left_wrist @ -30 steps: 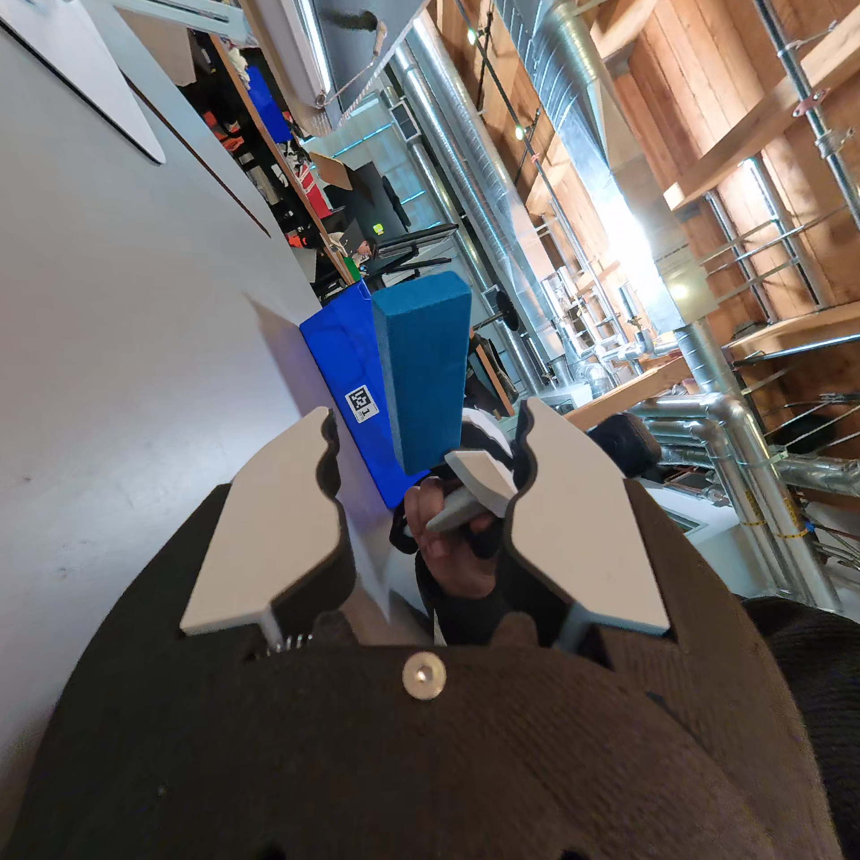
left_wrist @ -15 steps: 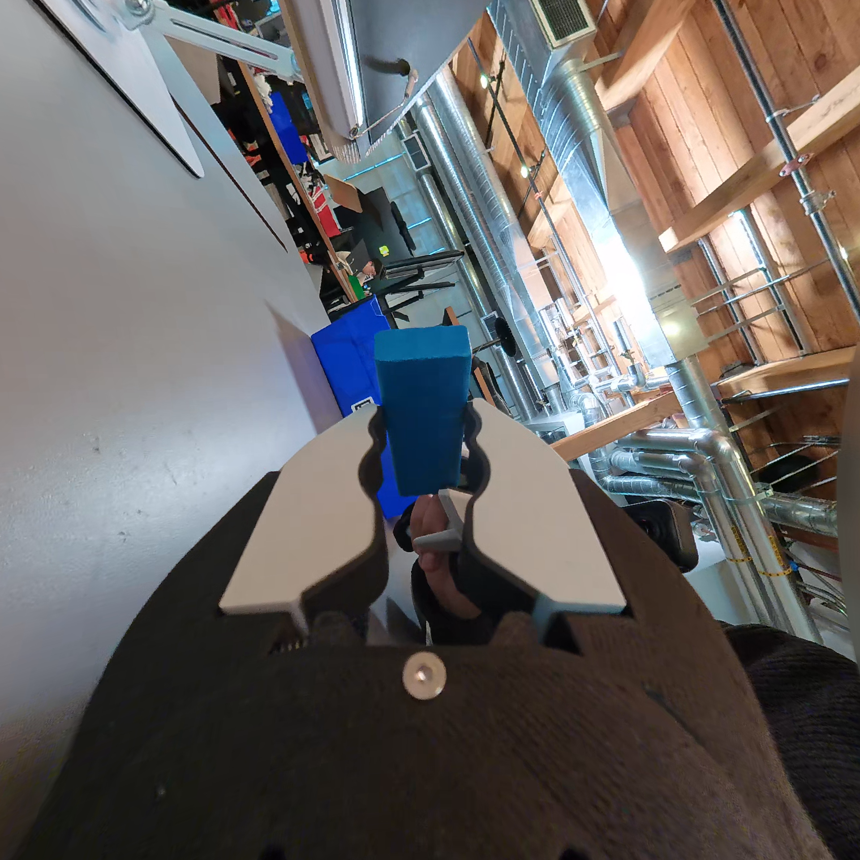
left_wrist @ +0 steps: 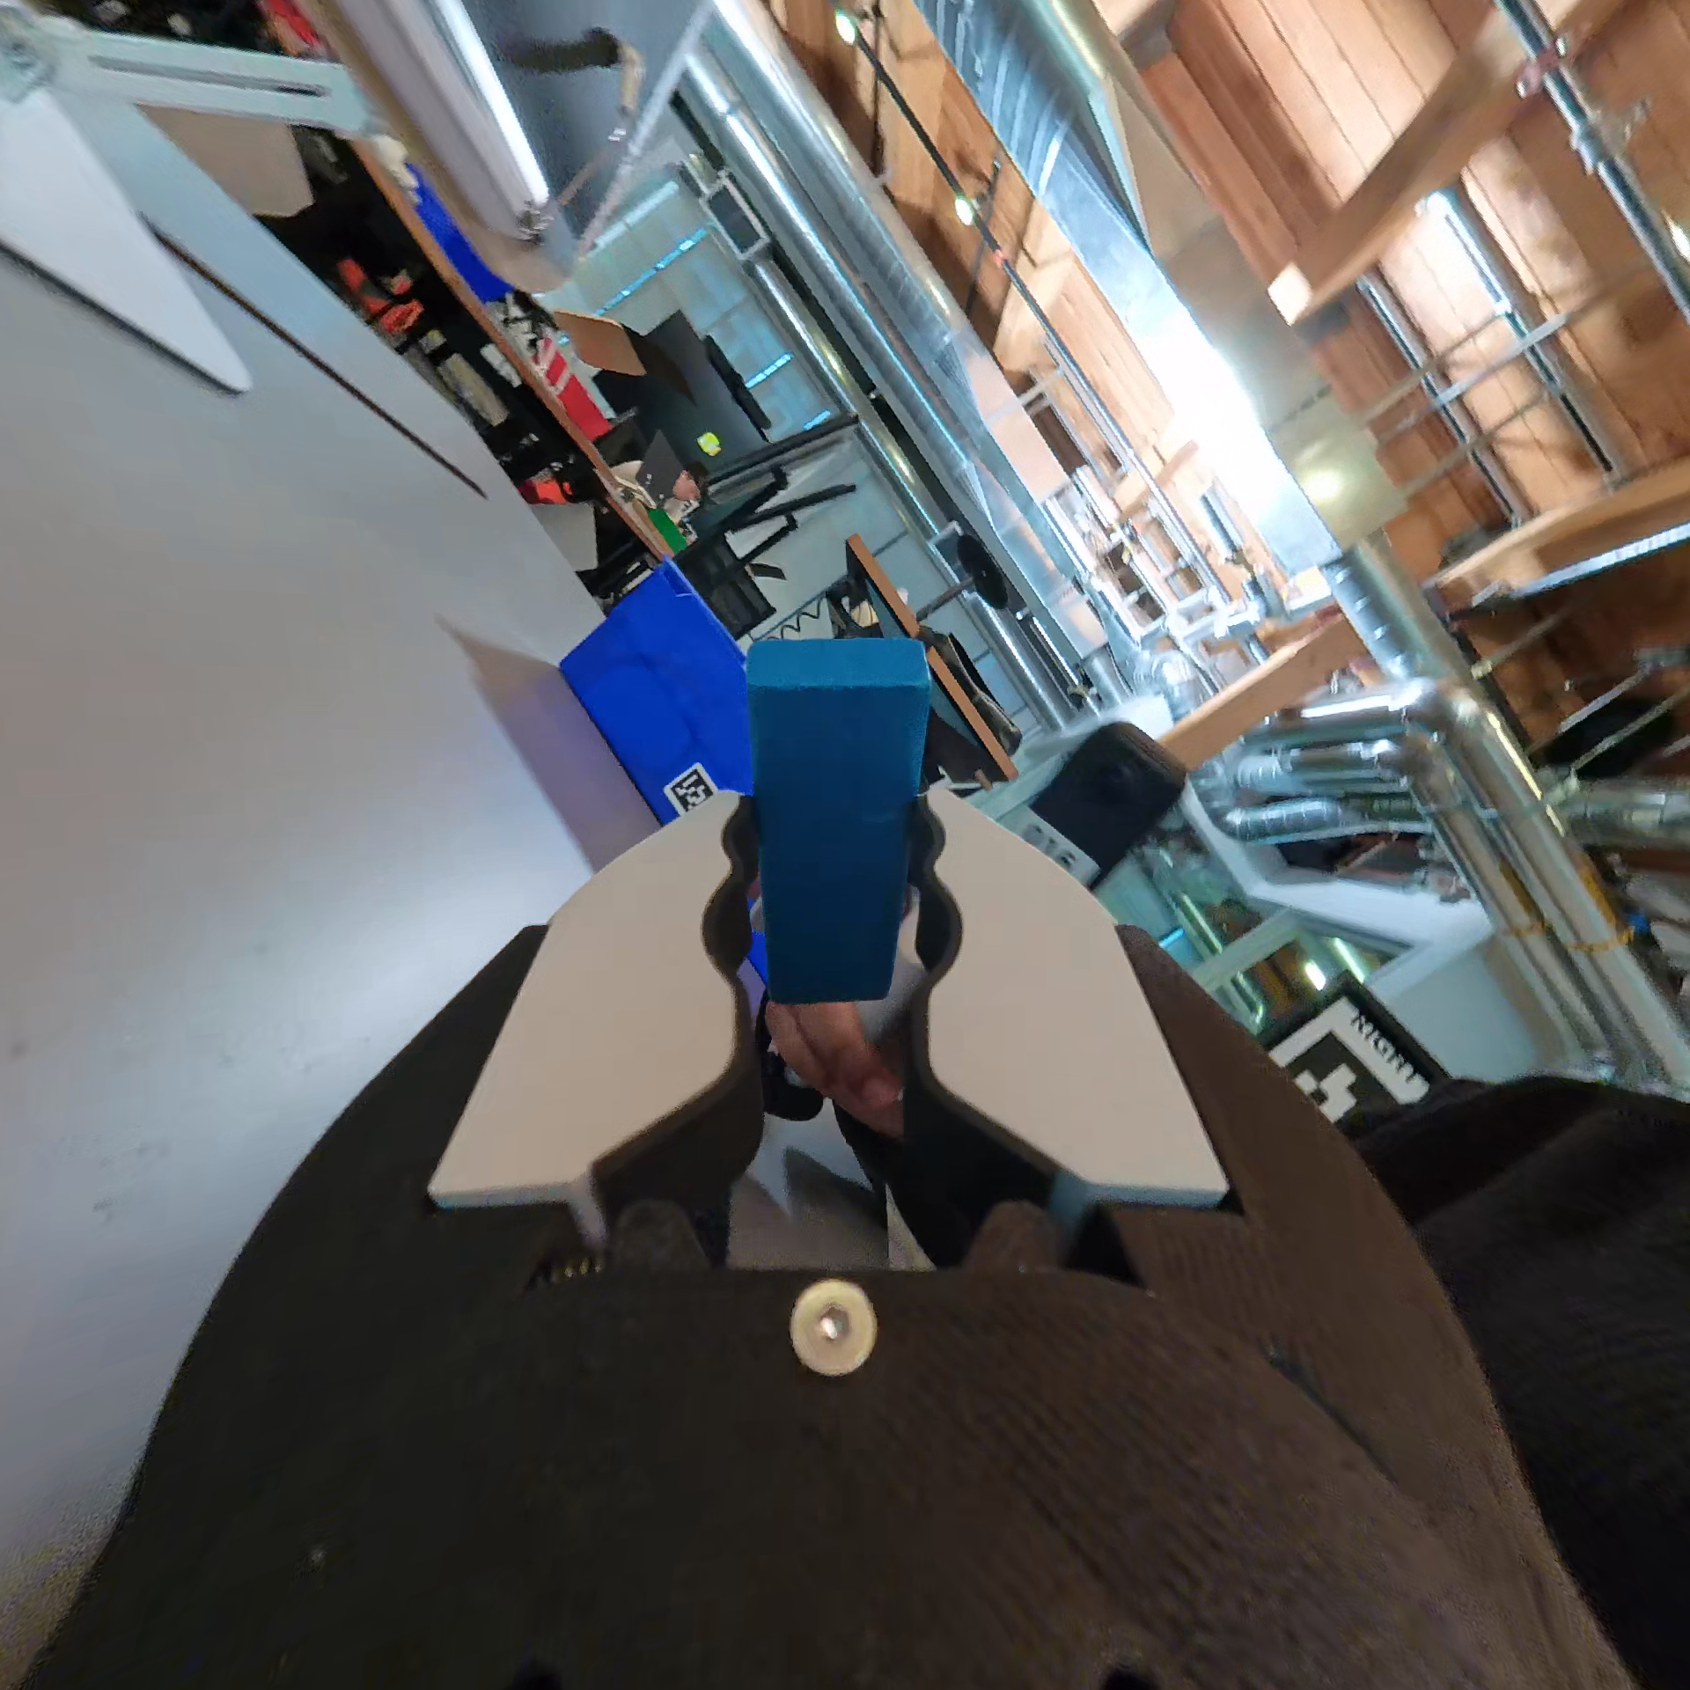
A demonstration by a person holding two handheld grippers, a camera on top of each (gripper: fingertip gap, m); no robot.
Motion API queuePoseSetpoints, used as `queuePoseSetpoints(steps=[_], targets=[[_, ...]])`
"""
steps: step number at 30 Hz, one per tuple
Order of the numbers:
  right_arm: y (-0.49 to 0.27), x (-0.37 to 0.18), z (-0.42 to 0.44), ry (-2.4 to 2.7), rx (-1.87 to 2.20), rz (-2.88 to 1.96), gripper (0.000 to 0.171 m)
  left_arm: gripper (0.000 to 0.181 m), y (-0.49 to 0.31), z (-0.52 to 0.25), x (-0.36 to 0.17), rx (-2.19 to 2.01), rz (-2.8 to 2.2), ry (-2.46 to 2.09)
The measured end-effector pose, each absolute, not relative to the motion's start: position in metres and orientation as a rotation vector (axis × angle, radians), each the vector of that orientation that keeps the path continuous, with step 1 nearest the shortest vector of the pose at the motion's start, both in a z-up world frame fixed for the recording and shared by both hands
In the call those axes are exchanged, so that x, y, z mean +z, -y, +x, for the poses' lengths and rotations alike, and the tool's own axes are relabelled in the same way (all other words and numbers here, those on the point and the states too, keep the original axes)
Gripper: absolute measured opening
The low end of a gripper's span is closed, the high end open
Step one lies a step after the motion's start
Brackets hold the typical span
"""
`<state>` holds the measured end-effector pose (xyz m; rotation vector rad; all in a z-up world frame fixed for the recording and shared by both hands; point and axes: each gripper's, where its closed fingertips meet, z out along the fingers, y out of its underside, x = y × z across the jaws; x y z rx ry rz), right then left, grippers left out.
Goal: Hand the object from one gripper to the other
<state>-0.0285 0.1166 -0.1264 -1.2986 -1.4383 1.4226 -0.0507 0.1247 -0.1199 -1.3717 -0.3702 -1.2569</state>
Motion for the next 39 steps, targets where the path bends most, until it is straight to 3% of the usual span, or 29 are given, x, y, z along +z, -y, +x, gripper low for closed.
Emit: queuePoseSetpoints(steps=[6, 9, 13, 16, 23, 25, 28, 34, 39], targets=[[-0.119, -0.113, -0.018, 1.322, 1.968, -1.473, 0.051, 0.032, -0.113, -0.035, -0.093, -1.247, -1.322, 0.143], [-0.116, -0.113, -0.015, 1.321, 2.136, -1.520, 0.057, 0.032, -0.113, -0.030, -0.096, -1.212, -1.364, 0.100], [-0.099, -0.125, -0.016, 1.464, 2.088, -1.527, 0.057, 0.032, -0.112, -0.029, -0.093, -1.249, -1.338, 0.105], [-0.087, -0.131, -0.015, 1.575, 2.015, -1.487, 0.035, 0.033, -0.112, -0.028, -0.095, -1.244, -1.351, 0.102], [-0.089, -0.127, -0.017, 1.536, 1.998, -1.478, 0.035, 0.033, -0.112, -0.031, -0.092, -1.222, -1.332, 0.109], [-0.096, -0.125, -0.019, 1.499, 1.958, -1.470, 0.035, 0.033, -0.114, -0.034, -0.093, -1.188, -1.334, 0.130], [-0.115, -0.122, -0.021, 1.413, 1.822, -1.460, 0.035, 0.059, -0.119, -0.045, -0.097, -1.129, -1.351, 0.202], [-0.145, -0.127, -0.020, 1.425, 1.341, -1.374, 0.035, 0.065, -0.125, -0.063, -0.116, -1.162, -1.387, 0.373], [-0.138, -0.147, -0.021, 1.645, 0.897, -1.189, 0.035, 0.079, -0.123, -0.066, -0.115, -1.280, -1.369, 0.396]])
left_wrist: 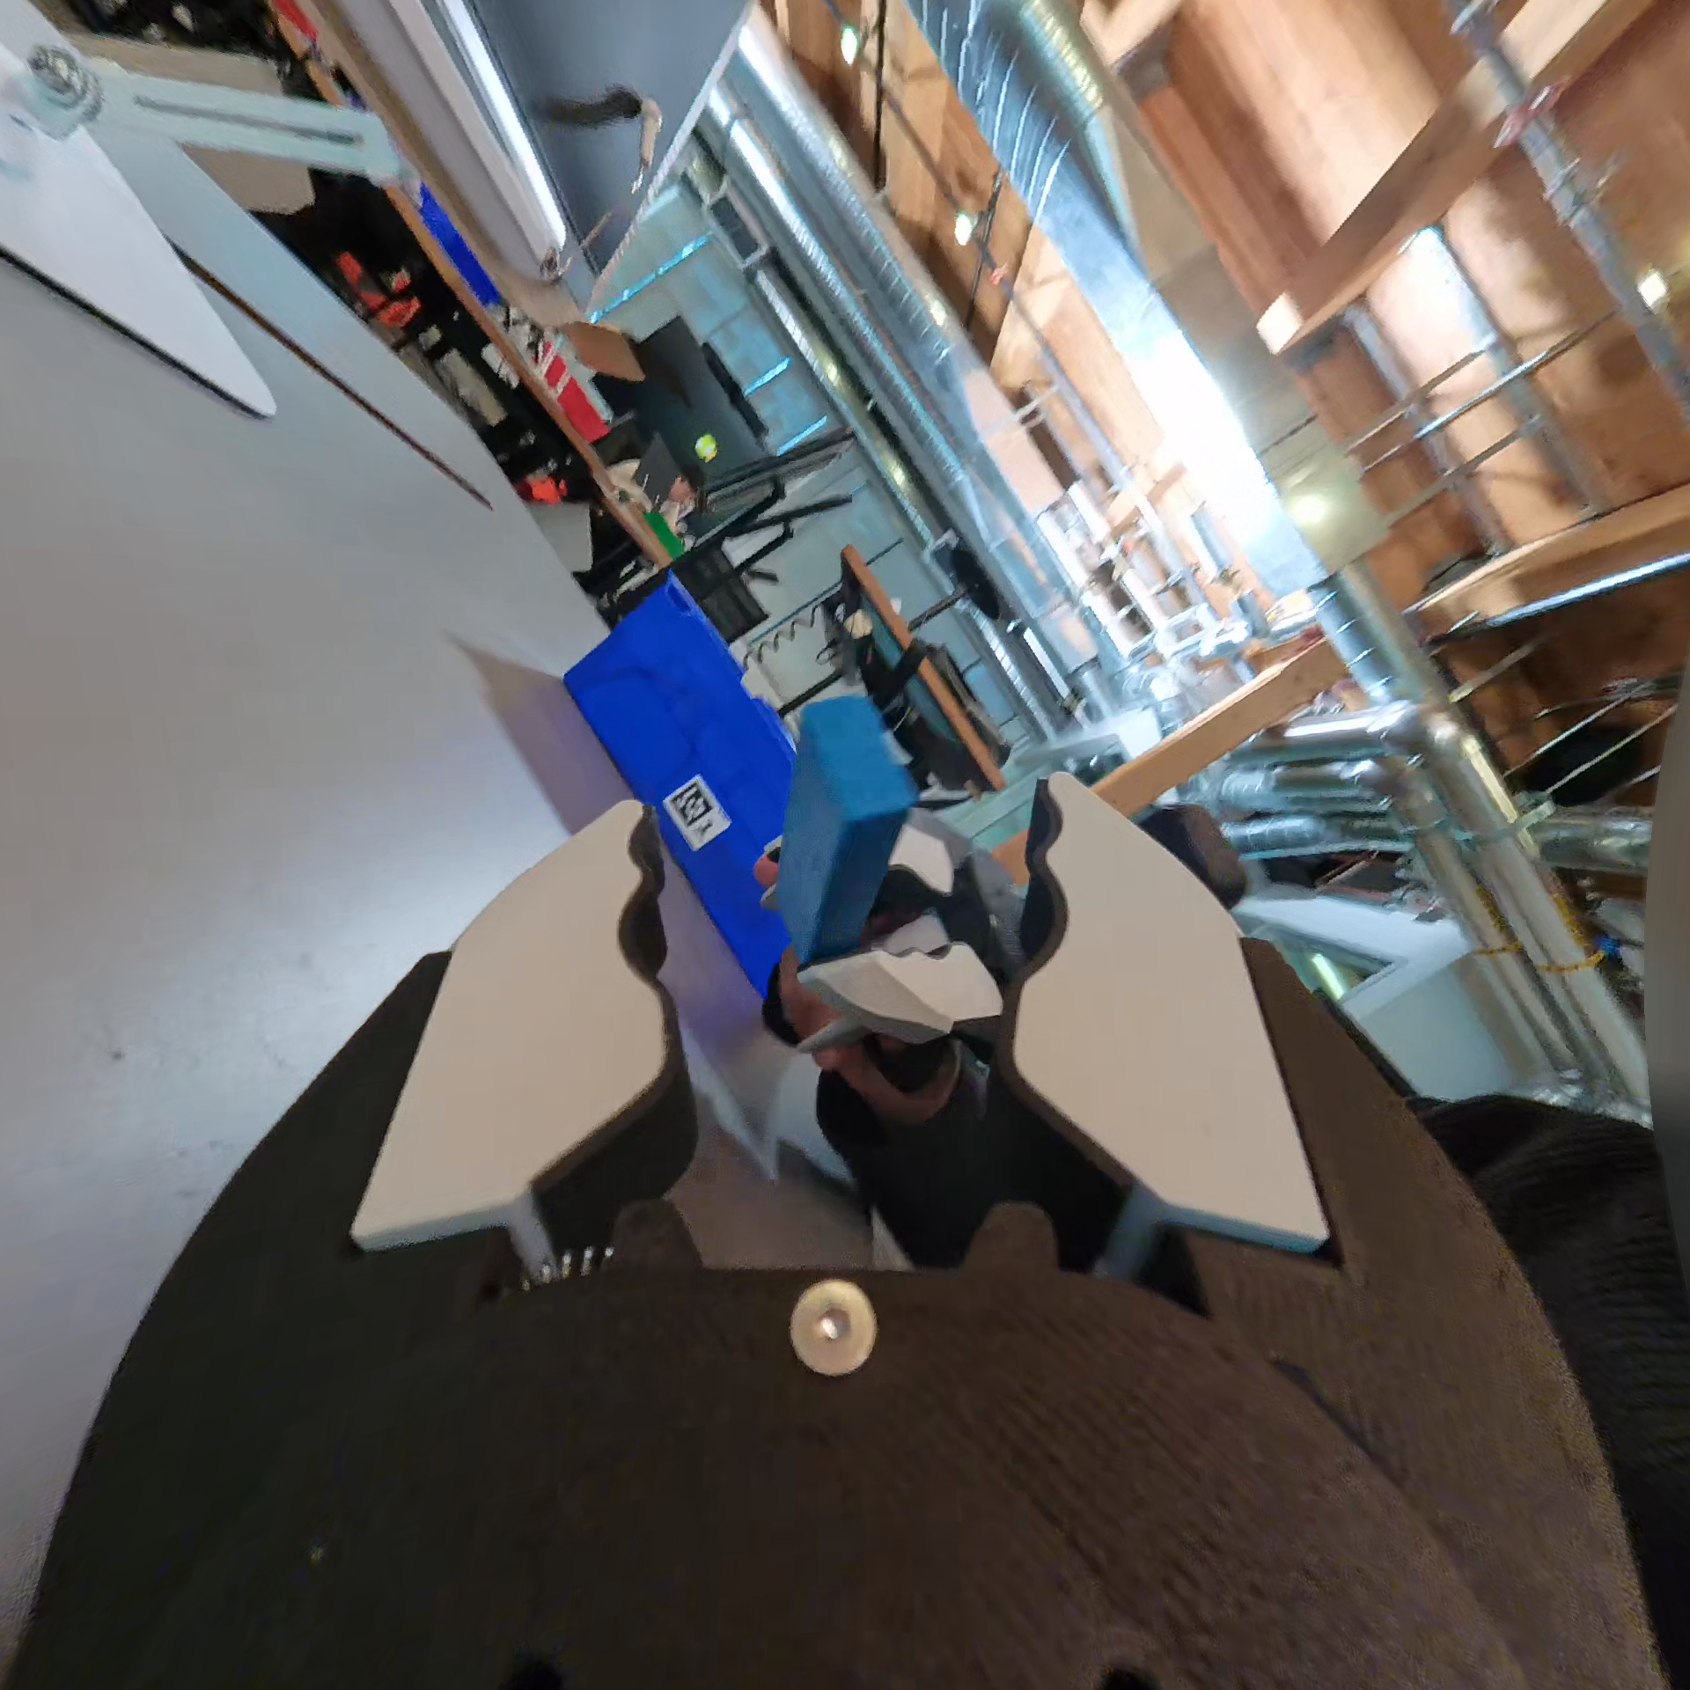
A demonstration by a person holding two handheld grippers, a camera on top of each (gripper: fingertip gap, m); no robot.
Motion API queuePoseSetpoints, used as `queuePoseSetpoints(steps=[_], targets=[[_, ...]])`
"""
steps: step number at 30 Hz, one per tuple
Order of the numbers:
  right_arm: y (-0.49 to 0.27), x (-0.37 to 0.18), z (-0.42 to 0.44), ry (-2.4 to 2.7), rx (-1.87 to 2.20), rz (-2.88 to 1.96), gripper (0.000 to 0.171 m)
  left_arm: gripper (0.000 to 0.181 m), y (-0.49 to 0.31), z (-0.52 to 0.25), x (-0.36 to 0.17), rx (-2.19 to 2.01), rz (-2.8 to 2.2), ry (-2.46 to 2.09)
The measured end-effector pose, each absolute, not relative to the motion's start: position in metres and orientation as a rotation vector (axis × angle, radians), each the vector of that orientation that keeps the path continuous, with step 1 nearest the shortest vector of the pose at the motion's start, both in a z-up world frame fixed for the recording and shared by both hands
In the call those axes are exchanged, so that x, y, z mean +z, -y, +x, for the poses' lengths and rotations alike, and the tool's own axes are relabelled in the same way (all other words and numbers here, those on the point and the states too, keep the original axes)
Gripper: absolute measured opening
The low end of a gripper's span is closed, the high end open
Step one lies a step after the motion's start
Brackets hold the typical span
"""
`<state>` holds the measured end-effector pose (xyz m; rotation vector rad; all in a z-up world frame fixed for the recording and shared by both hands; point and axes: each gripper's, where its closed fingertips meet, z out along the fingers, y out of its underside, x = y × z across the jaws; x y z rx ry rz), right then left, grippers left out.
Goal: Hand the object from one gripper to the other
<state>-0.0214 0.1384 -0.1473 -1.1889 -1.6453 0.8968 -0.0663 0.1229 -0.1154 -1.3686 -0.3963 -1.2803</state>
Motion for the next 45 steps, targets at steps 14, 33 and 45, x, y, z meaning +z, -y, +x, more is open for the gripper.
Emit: queuePoseSetpoints(steps=[14, 33, 45], targets=[[-0.123, -0.148, -0.010, 1.788, 0.713, -0.907, 0.035, 0.019, -0.111, -0.051, -0.144, -1.312, -1.674, 0.214], [-0.169, -0.095, -0.006, 1.026, 1.847, -1.404, 0.066, 0.016, -0.103, -0.081, -0.090, -1.176, -1.294, 0.212], [-0.133, -0.092, -0.005, 1.147, 2.076, -1.349, 0.017, 0.016, -0.103, -0.044, -0.085, -1.150, -1.304, 0.073]])
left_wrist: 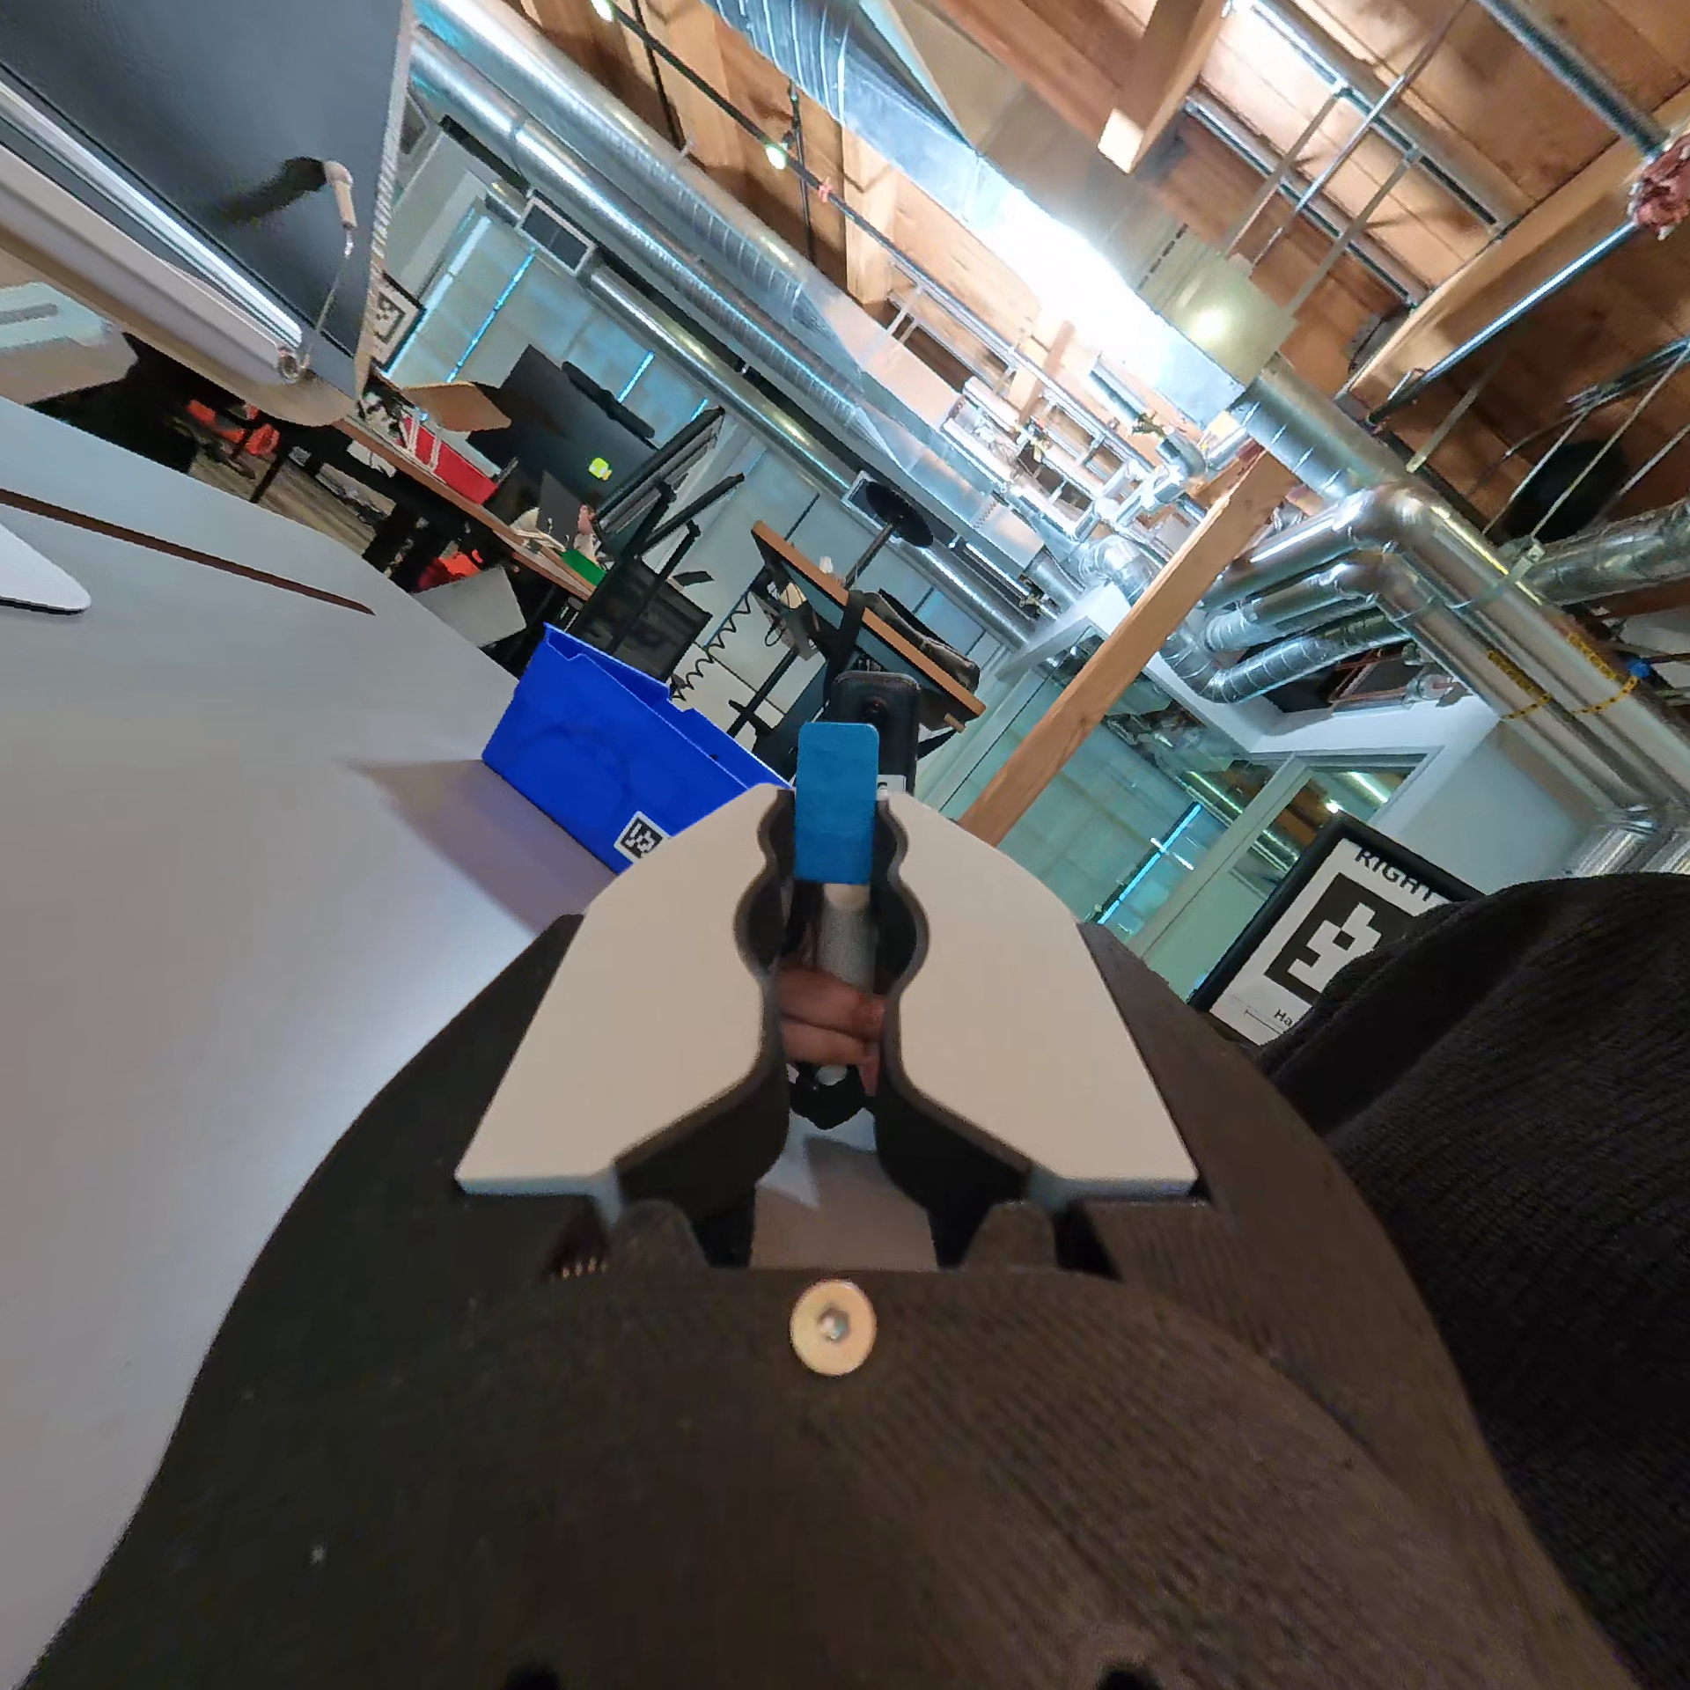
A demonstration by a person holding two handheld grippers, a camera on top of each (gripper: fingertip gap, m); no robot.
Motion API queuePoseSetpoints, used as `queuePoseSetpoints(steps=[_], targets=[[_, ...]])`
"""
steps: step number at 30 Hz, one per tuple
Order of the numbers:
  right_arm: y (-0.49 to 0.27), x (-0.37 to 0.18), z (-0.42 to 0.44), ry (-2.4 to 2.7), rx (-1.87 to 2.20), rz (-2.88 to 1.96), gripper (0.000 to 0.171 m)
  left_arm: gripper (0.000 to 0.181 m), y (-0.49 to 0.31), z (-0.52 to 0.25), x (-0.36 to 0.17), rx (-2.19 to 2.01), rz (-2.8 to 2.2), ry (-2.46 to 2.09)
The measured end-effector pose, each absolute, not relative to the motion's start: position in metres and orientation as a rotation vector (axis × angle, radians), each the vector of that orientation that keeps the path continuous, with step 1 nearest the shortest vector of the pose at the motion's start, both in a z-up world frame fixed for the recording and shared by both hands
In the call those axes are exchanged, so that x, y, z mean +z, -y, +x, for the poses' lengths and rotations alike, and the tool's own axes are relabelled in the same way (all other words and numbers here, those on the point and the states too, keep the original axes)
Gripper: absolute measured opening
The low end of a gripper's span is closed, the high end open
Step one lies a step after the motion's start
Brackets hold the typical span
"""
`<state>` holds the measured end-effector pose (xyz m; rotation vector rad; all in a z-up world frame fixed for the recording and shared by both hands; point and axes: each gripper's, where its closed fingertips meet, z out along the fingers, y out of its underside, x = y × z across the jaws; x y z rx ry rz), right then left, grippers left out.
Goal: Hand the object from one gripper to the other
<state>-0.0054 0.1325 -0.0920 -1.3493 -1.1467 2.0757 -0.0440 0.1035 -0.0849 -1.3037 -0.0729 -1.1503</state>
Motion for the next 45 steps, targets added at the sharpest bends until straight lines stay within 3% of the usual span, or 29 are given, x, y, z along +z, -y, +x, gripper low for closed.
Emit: queuePoseSetpoints(steps=[7, 8, 10, 12, 18, 25, 30, 34, 37, 40, 45], targets=[[-0.136, -0.093, -0.005, 1.168, 2.018, -1.355, 0.017, 0.018, -0.108, -0.046, -0.093, -1.112, -1.358, 0.101], [-0.139, -0.095, -0.005, 1.170, 1.985, -1.372, 0.017, 0.026, -0.111, -0.050, -0.097, -1.056, -1.388, 0.119], [-0.148, -0.100, -0.005, 1.163, 1.922, -1.413, 0.017, 0.061, -0.117, -0.064, -0.104, -0.888, -1.451, 0.174], [-0.160, -0.105, -0.005, 1.131, 1.874, -1.474, 0.017, 0.078, -0.120, -0.076, -0.111, -0.694, -1.518, 0.178], [-0.171, -0.132, -0.008, 1.125, 1.826, -1.702, 0.017, 0.089, -0.127, -0.079, -0.146, -0.036, -1.814, -0.124], [-0.150, -0.152, -0.008, 1.334, 1.835, -1.811, 0.017, 0.079, -0.129, -0.046, -0.187, 0.343, -1.950, -0.582], [-0.141, -0.156, -0.008, 1.392, 1.854, -1.818, 0.017, 0.037, -0.126, -0.033, -0.193, 0.379, -1.949, -0.686], [-0.140, -0.146, -0.009, 1.357, 1.919, -1.729, 0.020, 0.037, -0.127, -0.032, -0.190, 0.315, -1.972, -0.639], [-0.146, -0.131, -0.010, 1.260, 1.950, -1.625, 0.048, 0.036, -0.127, -0.038, -0.184, 0.268, -1.972, -0.557], [-0.160, -0.115, -0.008, 1.158, 1.888, -1.513, 0.064, 0.036, -0.127, -0.038, -0.174, 0.055, -1.955, -0.405], [-0.163, -0.094, -0.004, 1.185, 1.608, -1.222, 0.092, 0.035, -0.123, -0.019, -0.140, -0.747, -1.761, -0.032]])
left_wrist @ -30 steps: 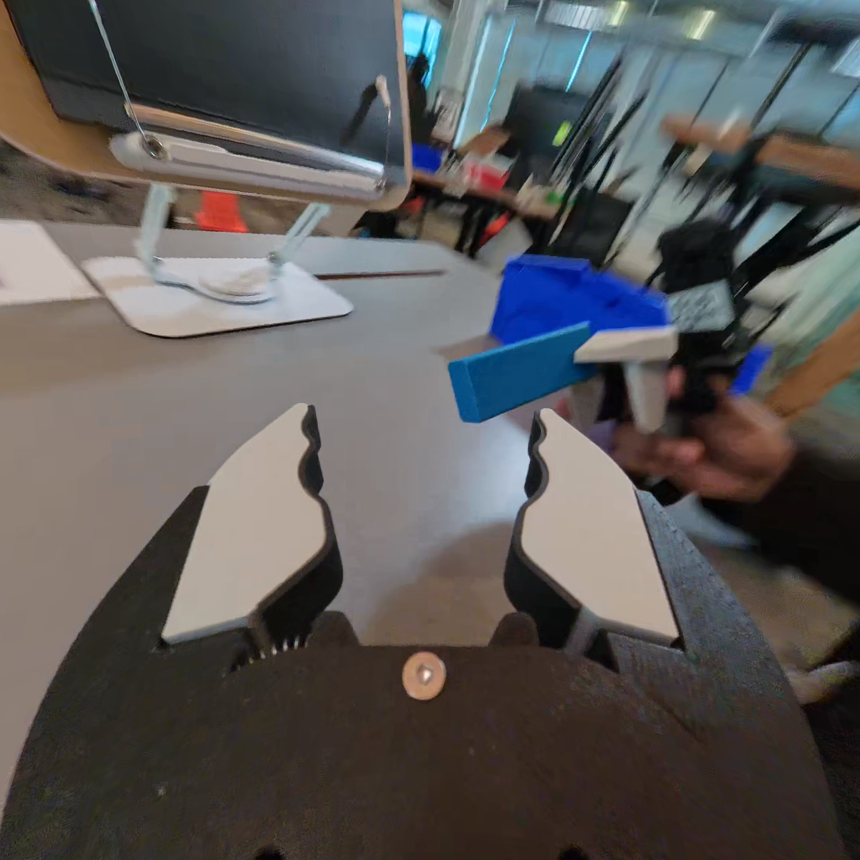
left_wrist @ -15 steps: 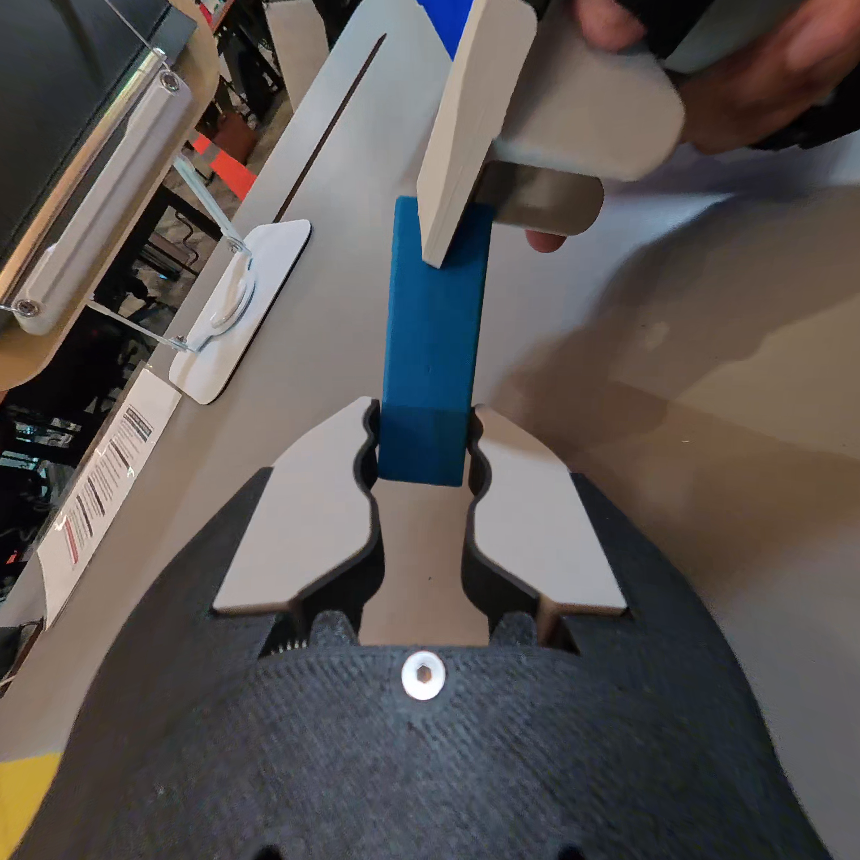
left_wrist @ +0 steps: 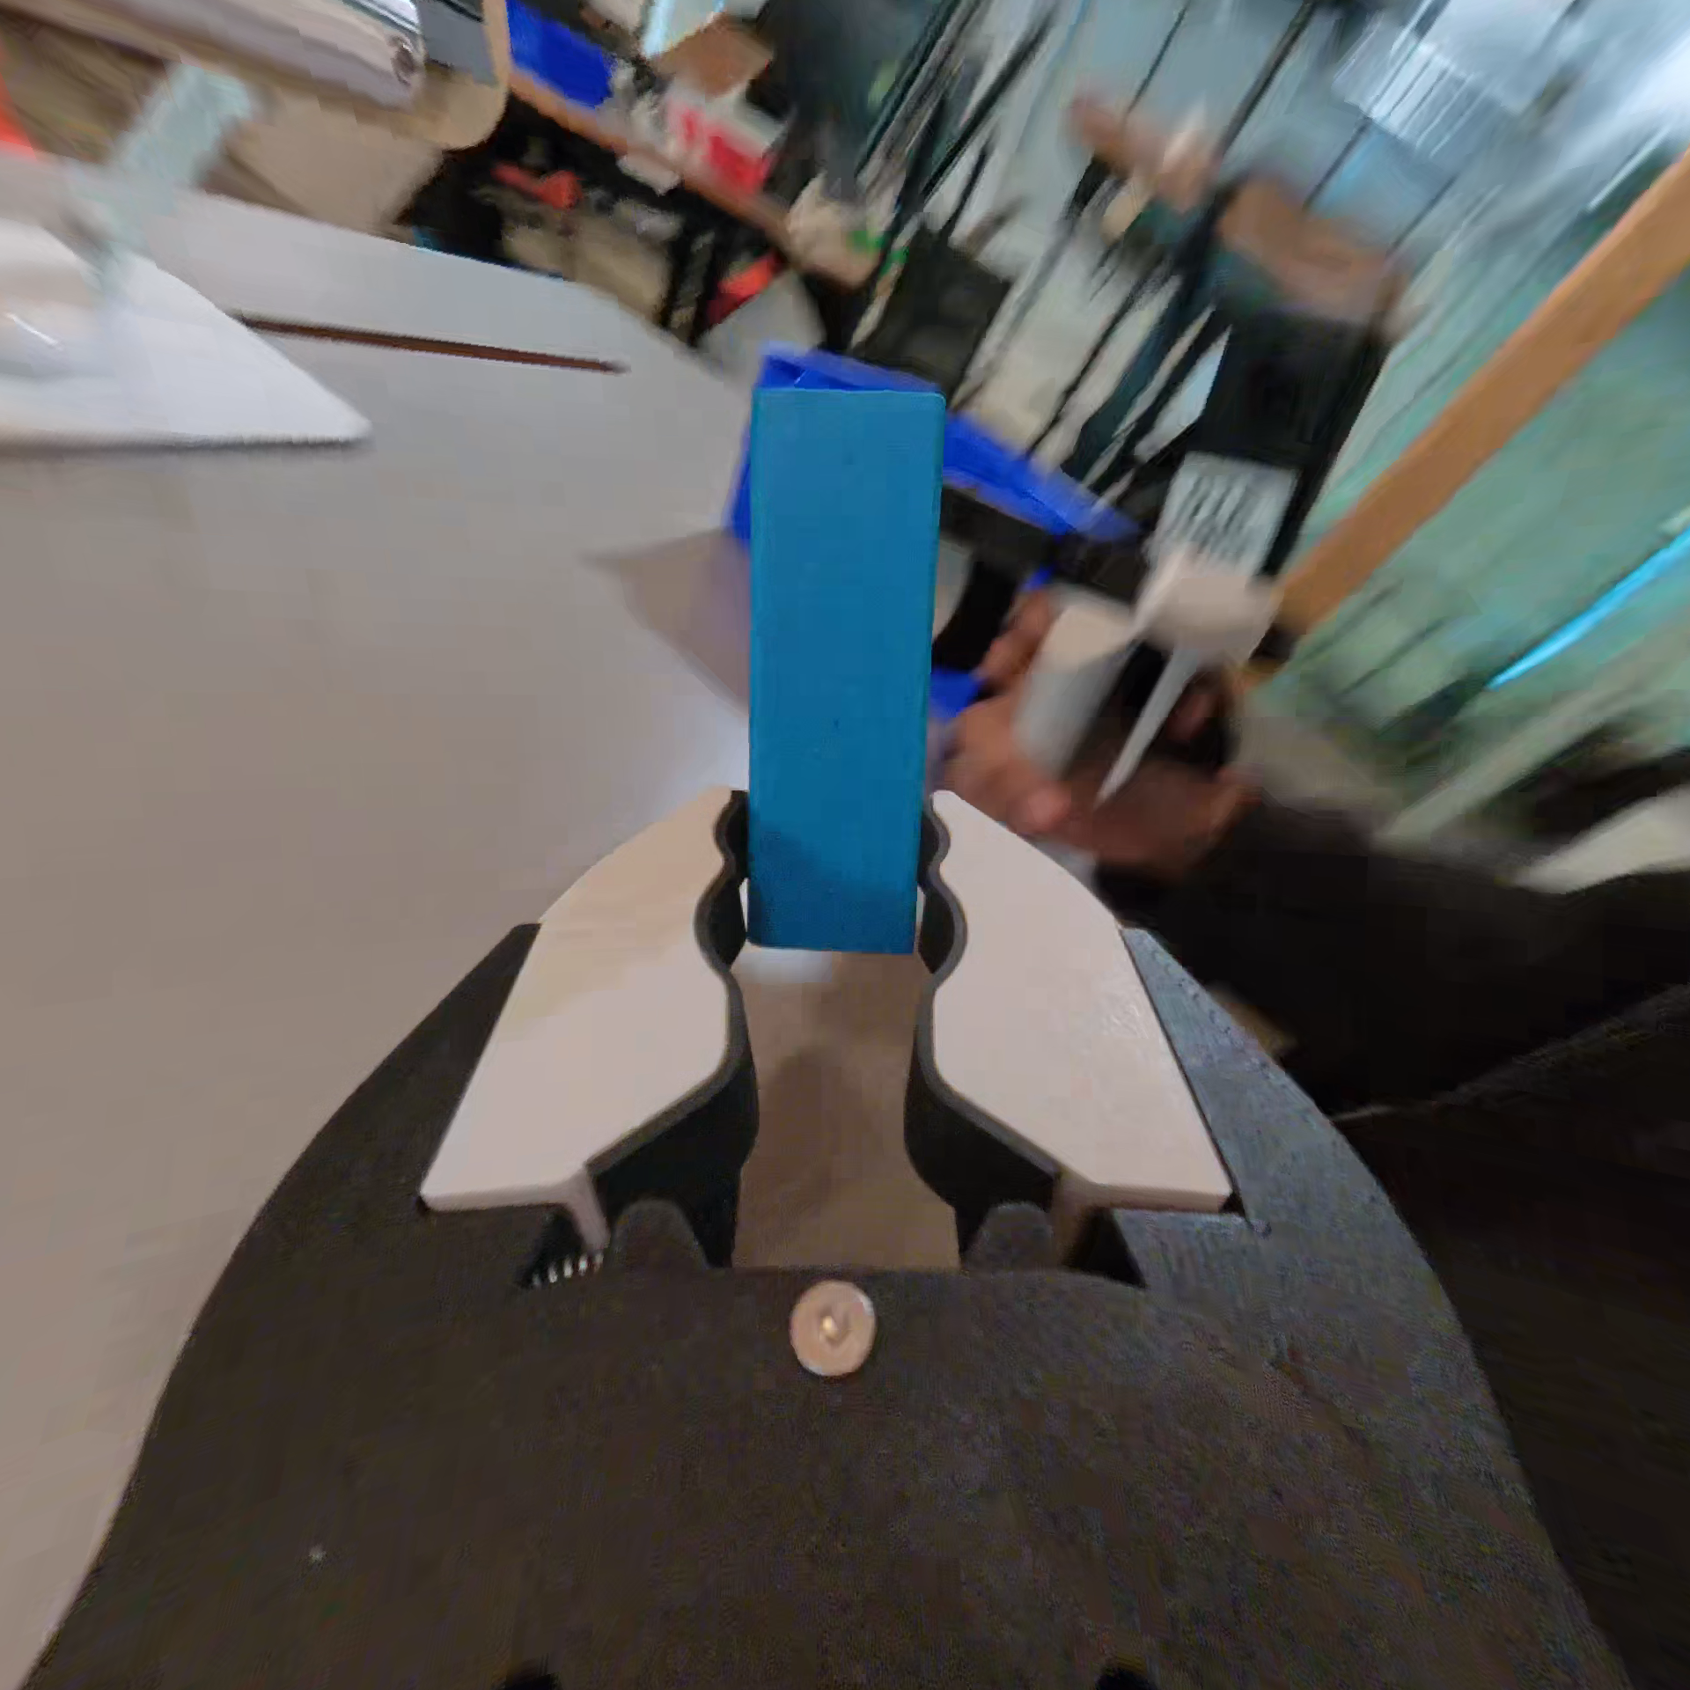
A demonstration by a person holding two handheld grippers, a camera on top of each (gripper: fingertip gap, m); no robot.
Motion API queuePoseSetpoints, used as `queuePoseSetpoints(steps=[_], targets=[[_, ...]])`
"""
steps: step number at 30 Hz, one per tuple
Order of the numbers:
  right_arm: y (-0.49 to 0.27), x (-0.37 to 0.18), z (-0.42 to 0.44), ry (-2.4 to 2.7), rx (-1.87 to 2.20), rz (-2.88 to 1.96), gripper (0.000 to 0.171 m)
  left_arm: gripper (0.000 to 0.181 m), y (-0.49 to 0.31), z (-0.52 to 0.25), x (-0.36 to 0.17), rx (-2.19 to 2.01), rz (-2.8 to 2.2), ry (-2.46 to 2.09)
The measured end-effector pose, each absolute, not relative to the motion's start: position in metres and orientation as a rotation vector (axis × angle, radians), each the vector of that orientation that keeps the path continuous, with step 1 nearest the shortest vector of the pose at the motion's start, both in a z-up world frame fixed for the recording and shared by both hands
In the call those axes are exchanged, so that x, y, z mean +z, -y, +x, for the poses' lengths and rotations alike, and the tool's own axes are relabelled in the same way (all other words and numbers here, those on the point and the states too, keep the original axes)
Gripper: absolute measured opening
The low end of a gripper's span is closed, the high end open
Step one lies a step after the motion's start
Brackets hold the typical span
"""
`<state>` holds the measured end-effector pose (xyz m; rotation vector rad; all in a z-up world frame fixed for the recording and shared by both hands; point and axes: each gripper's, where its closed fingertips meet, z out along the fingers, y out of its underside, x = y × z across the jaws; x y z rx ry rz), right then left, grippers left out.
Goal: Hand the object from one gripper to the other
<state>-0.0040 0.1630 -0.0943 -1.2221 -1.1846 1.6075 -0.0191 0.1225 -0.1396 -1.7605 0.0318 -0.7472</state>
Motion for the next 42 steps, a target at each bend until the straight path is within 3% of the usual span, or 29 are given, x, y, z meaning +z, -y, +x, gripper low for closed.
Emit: queuePoseSetpoints(steps=[3, 8, 16, 20, 26, 27, 29, 33, 42], targets=[[-0.142, -0.098, -0.007, 1.345, 1.363, -1.023, 0.110, 0.035, -0.116, -0.017, -0.120, -1.219, -1.556, 0.162], [-0.112, -0.126, -0.019, 1.576, 1.022, -0.848, 0.130, 0.035, -0.105, 0.009, -0.118, -1.603, -1.503, 0.150], [-0.110, -0.121, -0.019, 1.556, 0.960, -0.803, 0.127, 0.035, -0.098, 0.038, -0.125, -1.723, -1.565, 0.080], [-0.103, -0.123, -0.017, 1.593, 0.966, -0.773, 0.111, 0.035, -0.096, 0.039, -0.125, -1.780, -1.556, 0.084], [-0.104, -0.123, -0.017, 1.600, 0.932, -0.793, 0.111, 0.035, -0.097, 0.037, -0.123, -1.786, -1.530, 0.091], [-0.106, -0.123, -0.018, 1.597, 0.921, -0.798, 0.111, 0.040, -0.098, 0.035, -0.123, -1.782, -1.521, 0.104], [-0.111, -0.125, -0.019, 1.595, 0.893, -0.815, 0.111, 0.071, -0.104, 0.027, -0.126, -1.743, -1.522, 0.171], [-0.124, -0.137, -0.021, 1.628, 0.794, -0.894, 0.111, 0.088, -0.116, 0.000, -0.137, -1.489, -1.601, 0.246], [-0.134, -0.178, -0.024, 1.822, 0.273, -0.930, 0.111, 0.068, -0.121, -0.003, -0.175, -0.906, -1.941, 0.027]])
